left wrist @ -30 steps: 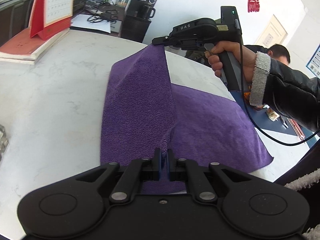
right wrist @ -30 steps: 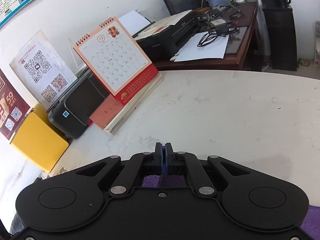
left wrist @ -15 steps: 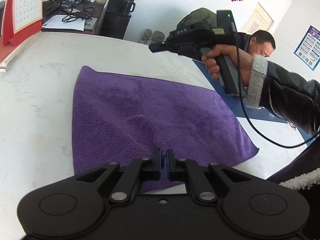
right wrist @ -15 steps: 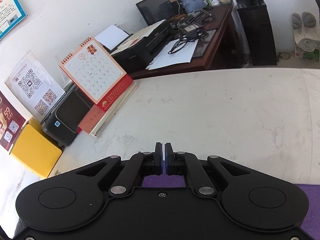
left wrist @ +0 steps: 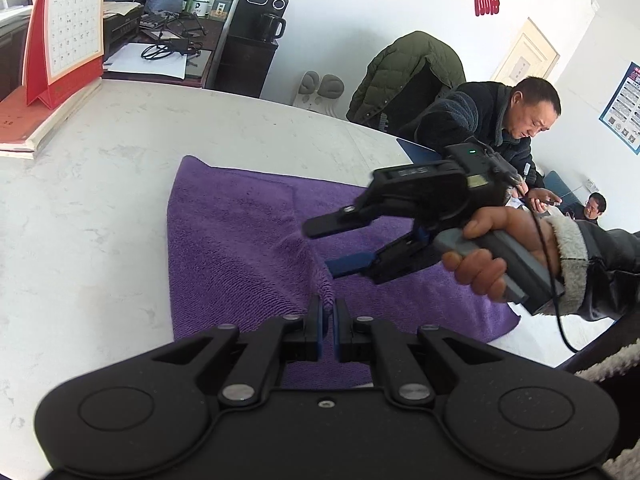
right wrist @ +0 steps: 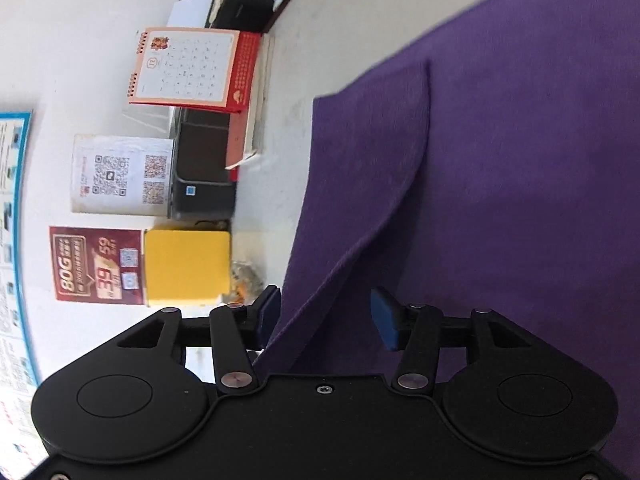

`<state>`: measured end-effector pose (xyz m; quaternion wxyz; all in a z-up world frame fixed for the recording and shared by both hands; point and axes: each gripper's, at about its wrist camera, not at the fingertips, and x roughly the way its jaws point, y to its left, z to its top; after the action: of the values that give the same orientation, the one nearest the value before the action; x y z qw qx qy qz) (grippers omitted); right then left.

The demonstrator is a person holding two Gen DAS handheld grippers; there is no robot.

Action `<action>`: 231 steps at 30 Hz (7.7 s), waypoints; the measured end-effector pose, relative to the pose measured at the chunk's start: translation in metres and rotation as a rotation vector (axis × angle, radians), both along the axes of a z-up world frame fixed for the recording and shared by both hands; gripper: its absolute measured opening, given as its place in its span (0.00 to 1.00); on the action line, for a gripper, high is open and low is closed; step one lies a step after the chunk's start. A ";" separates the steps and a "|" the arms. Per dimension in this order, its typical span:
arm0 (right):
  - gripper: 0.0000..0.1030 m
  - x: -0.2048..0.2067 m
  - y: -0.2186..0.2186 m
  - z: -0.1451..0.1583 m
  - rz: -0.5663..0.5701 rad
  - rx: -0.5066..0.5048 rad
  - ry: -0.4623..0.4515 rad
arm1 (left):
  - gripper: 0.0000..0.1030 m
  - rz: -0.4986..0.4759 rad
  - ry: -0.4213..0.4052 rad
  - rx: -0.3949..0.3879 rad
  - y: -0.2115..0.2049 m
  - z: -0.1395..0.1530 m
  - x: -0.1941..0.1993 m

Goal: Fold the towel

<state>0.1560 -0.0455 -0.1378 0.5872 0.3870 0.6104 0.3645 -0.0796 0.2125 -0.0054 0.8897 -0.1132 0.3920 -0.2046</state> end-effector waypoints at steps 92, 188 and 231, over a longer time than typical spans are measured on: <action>0.02 0.066 -0.129 0.107 -0.013 -0.554 -0.955 | 0.05 -0.371 -0.111 0.051 -0.157 0.024 0.033; 0.50 -0.109 -0.162 0.047 -0.140 -0.850 -0.779 | 0.49 -0.233 0.035 0.602 -0.163 -0.093 0.125; 0.62 -0.108 0.068 0.047 0.247 -0.813 -0.832 | 0.59 0.081 0.086 0.575 -0.063 -0.078 0.114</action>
<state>0.0484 0.0221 -0.0905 0.8314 -0.1182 0.4603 0.2881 0.0347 0.1495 -0.0835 0.8753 0.1195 0.4665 -0.0446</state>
